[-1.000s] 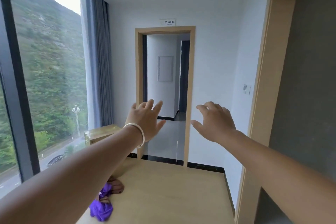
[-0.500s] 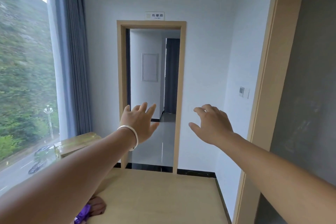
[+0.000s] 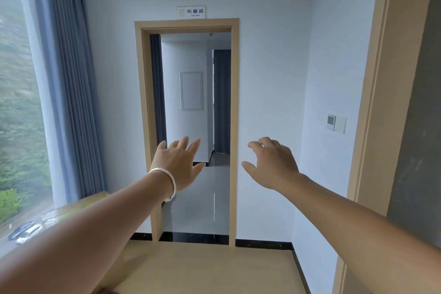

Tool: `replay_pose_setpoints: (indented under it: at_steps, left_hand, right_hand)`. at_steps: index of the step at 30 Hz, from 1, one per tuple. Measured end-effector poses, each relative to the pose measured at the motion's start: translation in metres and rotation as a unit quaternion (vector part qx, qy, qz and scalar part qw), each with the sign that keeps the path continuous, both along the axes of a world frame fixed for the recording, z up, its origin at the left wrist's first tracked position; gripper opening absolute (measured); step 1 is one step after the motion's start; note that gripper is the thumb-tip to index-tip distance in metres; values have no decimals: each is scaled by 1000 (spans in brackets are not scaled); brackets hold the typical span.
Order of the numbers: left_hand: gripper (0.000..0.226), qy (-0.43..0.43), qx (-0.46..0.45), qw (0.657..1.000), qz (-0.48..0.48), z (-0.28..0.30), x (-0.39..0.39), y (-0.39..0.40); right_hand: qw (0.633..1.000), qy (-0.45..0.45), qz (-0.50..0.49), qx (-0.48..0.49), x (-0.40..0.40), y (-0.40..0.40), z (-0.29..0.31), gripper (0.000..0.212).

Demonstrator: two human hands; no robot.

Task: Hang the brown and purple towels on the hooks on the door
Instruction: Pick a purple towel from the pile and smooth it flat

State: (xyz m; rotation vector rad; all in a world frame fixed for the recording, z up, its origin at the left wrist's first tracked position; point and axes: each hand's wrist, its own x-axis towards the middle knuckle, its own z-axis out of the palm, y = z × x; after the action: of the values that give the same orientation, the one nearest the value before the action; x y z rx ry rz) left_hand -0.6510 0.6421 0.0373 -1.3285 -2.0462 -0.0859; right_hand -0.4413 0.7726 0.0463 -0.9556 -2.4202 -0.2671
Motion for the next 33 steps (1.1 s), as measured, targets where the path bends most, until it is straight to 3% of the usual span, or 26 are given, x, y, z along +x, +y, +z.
replay_pose_setpoints:
  at_steps: [19, 33]
  left_hand:
    - [66, -11, -10, 1000, -2, -14, -157, 265]
    - [67, -30, 10, 999, 21, -6, -377, 425]
  right_hand:
    - [1000, -17, -4, 8, -157, 259, -6, 48]
    - [999, -10, 35, 31, -383, 423, 4, 45]
